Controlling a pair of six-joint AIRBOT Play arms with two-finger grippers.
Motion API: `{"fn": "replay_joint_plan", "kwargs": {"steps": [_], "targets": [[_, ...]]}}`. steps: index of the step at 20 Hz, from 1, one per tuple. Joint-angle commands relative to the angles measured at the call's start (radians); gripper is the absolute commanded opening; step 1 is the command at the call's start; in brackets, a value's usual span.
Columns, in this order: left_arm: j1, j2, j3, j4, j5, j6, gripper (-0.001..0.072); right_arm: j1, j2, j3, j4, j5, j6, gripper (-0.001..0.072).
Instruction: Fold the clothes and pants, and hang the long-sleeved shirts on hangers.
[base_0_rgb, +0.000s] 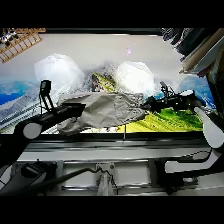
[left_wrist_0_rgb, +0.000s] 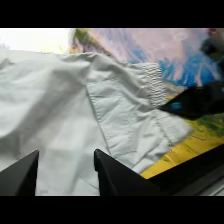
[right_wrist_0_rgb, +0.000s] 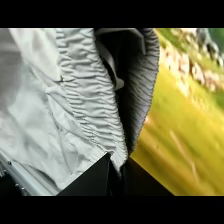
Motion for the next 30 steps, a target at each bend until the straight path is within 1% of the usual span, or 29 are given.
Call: {"fn": "replay_joint_plan", "kwargs": {"steps": [1,2,3,4,6,8,11,15,16,18,19,20,23,26,28,30], "targets": [[-0.048,-0.120,0.026,-0.022,0.022,0.001,0.0219,0.002,0.101,0.027,-0.175,0.077,0.265,0.0036],[-0.095,-0.174,0.045,-0.023,0.040,0.001,0.0215,0.002,0.137,0.040,-0.238,0.111,0.325,0.0036],[-0.151,-0.237,0.070,-0.023,0.066,0.000,0.0143,0.002,0.179,0.053,-0.302,0.151,0.384,0.0035],[-0.203,-0.302,0.100,-0.023,0.084,0.000,0.0109,0.002,0.219,0.063,-0.351,0.190,0.432,0.0035],[-0.290,-0.455,0.192,-0.058,0.068,-0.001,0.0109,0.002,0.307,0.085,-0.433,0.261,0.508,0.0035],[-0.351,-0.598,0.300,-0.126,0.021,-0.001,0.0109,0.002,0.378,0.122,-0.496,0.323,0.555,0.0035],[-0.419,-0.744,0.434,-0.241,-0.050,0.000,0.0109,0.002,0.452,0.197,-0.544,0.389,0.606,0.0035],[-0.492,-0.826,0.475,-0.360,-0.050,-0.001,0.0109,0.002,0.517,0.308,-0.547,0.427,0.625,0.0035],[-0.502,-0.842,0.475,-0.383,-0.039,-0.001,0.0108,0.002,0.534,0.331,-0.547,0.434,0.627,0.0035],[-0.518,-0.878,0.481,-0.482,-0.002,0.001,0.0108,0.004,0.574,0.346,-0.544,0.439,0.645,0.0035],[-0.531,-0.900,0.500,-0.502,0.005,0.002,0.0104,0.005,0.594,0.346,-0.545,0.441,0.654,0.0035],[-0.548,-0.924,0.528,-0.501,0.004,0.011,0.0065,0.004,0.613,0.346,-0.545,0.446,0.657,0.0035],[-0.591,-0.996,0.604,-0.526,0.029,0.011,0.0065,0.005,0.653,0.346,-0.544,0.484,0.661,0.0035],[-0.602,-1.023,0.635,-0.643,0.084,0.011,0.0065,0.004,0.690,0.346,-0.545,0.511,0.661,0.0035],[-0.603,-1.023,0.642,-0.651,0.102,0.011,0.0065,0.005,0.699,0.346,-0.545,0.531,0.660,0.0035],[-0.601,-1.021,0.642,-0.651,0.086,0.012,0.0065,0.005,0.704,0.346,-0.546,0.535,0.650,0.0035]]}}
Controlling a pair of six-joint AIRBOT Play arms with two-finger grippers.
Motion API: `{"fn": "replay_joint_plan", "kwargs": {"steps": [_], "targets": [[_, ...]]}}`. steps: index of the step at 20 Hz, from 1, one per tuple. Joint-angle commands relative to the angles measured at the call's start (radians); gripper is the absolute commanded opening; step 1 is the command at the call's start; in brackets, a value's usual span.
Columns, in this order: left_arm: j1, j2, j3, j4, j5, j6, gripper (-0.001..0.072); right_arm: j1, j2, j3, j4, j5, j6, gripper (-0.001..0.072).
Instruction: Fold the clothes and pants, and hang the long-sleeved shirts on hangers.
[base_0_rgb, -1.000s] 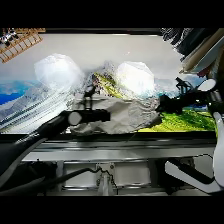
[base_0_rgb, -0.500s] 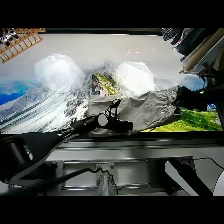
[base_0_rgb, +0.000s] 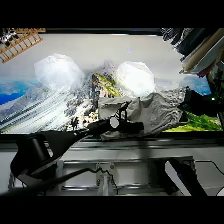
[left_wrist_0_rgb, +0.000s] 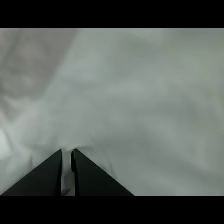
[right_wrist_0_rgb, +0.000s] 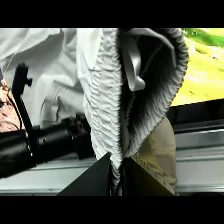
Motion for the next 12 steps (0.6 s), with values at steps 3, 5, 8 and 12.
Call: {"fn": "replay_joint_plan", "kwargs": {"steps": [3,5,8,12], "targets": [[0.036,0.045,0.012,-0.035,-0.111,0.102,0.0065,0.001,0.015,0.001,-0.004,0.013,-0.019,0.0035],[0.114,0.139,0.009,-0.007,-0.223,0.195,0.0065,0.001,0.014,0.001,-0.002,0.005,-0.018,0.0035],[0.272,0.343,0.008,0.167,-0.407,0.200,0.0065,0.073,0.010,0.001,-0.005,-0.014,-0.010,0.0035],[0.473,0.674,-0.079,0.349,-0.524,0.129,0.0065,0.329,-0.028,0.001,-0.079,-0.092,0.074,0.0035]]}}
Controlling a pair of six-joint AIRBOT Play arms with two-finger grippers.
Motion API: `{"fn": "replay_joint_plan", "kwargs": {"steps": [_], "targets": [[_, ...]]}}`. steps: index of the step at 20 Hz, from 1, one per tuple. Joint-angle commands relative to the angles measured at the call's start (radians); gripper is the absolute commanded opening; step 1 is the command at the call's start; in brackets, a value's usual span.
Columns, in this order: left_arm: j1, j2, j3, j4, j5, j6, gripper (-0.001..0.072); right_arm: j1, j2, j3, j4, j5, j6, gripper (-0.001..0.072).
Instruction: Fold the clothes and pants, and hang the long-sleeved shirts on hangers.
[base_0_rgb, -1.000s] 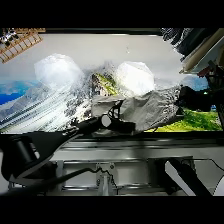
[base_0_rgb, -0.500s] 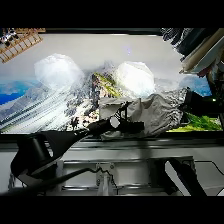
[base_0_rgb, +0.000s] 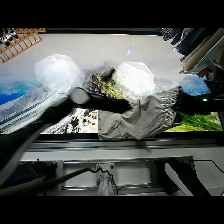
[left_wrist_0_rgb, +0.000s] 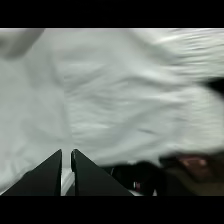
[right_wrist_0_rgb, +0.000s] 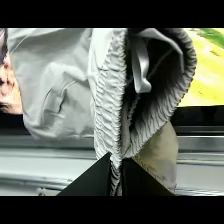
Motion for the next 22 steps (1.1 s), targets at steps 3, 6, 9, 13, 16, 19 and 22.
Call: {"fn": "replay_joint_plan", "kwargs": {"steps": [3,6,9,13,16,19,22], "targets": [[0.251,0.428,-0.172,0.233,-0.183,-0.142,0.0065,0.391,-0.098,0.001,-0.098,-0.147,0.129,0.0035],[0.315,0.636,-0.305,0.327,-0.250,-0.259,0.0065,0.647,-0.214,0.001,-0.172,-0.320,0.219,0.0036],[0.330,0.837,-0.406,0.480,-0.326,-0.430,0.0065,0.847,-0.357,0.001,-0.194,-0.513,0.280,0.0037],[0.330,1.065,-0.462,0.670,-0.373,-0.642,0.0055,0.996,-0.556,0.002,-0.174,-0.756,0.300,0.0145],[0.330,1.147,-0.479,0.750,-0.373,-0.726,0.0054,1.059,-0.601,0.002,-0.116,-0.883,0.292,0.0403],[0.330,1.138,-0.481,0.752,-0.376,-0.725,0.0056,1.051,-0.570,0.004,-0.156,-0.798,0.262,0.0455],[0.329,1.121,-0.481,0.771,-0.376,-0.724,0.0059,0.966,-0.496,0.004,-0.336,-0.612,0.257,0.0455]]}}
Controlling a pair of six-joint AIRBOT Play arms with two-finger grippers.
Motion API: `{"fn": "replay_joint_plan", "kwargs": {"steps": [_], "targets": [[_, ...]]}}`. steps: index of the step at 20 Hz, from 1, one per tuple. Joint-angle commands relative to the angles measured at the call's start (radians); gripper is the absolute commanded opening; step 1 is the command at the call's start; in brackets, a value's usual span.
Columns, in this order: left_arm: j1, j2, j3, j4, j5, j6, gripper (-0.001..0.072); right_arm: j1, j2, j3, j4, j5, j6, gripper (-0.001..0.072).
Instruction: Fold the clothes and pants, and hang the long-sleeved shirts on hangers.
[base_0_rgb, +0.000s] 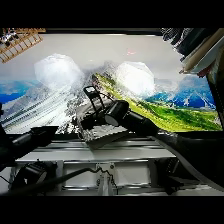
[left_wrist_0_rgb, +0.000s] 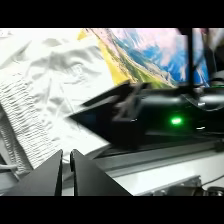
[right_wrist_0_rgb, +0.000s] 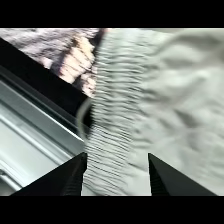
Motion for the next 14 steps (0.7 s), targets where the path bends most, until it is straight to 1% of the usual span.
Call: {"fn": "replay_joint_plan", "kwargs": {"steps": [1,2,3,4,5,6,8,9,10,11,12,14], "targets": [[0.001,-0.005,-0.004,0.047,-0.005,-0.024,0.0063,-0.089,0.074,0.000,-0.218,0.177,-0.033,0.0455],[0.001,-0.013,-0.004,0.057,-0.005,-0.024,0.0136,-0.144,0.100,0.000,-0.284,0.215,-0.050,0.0457],[0.001,-0.020,-0.004,0.065,-0.005,-0.024,0.0240,-0.220,0.125,0.000,-0.318,0.236,-0.072,0.0458],[0.001,-0.027,-0.004,0.066,-0.005,-0.021,0.0304,-0.306,0.141,0.000,-0.312,0.241,-0.095,0.0459],[0.001,-0.034,-0.004,0.067,-0.005,-0.020,0.0302,-0.405,0.151,-0.003,-0.275,0.238,-0.128,0.0463],[0.001,-0.041,-0.004,0.074,-0.005,-0.021,0.0302,-0.506,0.153,-0.011,-0.183,0.228,-0.207,0.0495],[0.001,-0.053,-0.004,0.101,-0.005,-0.021,0.0302,-0.691,0.147,-0.061,0.121,0.204,-0.432,0.0579],[0.001,-0.060,-0.004,0.119,-0.005,-0.021,0.0301,-0.781,0.135,-0.098,0.303,0.204,-0.550,0.0592],[0.001,-0.065,-0.004,0.137,-0.005,-0.021,0.0301,-0.851,0.114,-0.141,0.462,0.207,-0.648,0.0629],[0.001,-0.071,-0.004,0.158,-0.004,-0.021,0.0301,-0.896,0.090,-0.175,0.570,0.215,-0.722,0.0630],[0.001,-0.078,-0.004,0.180,-0.003,-0.021,0.0301,-0.921,0.060,-0.206,0.640,0.222,-0.776,0.0630],[0.001,-0.089,-0.004,0.224,0.008,-0.021,0.0301,-0.915,0.003,-0.243,0.692,0.225,-0.853,0.0639]]}}
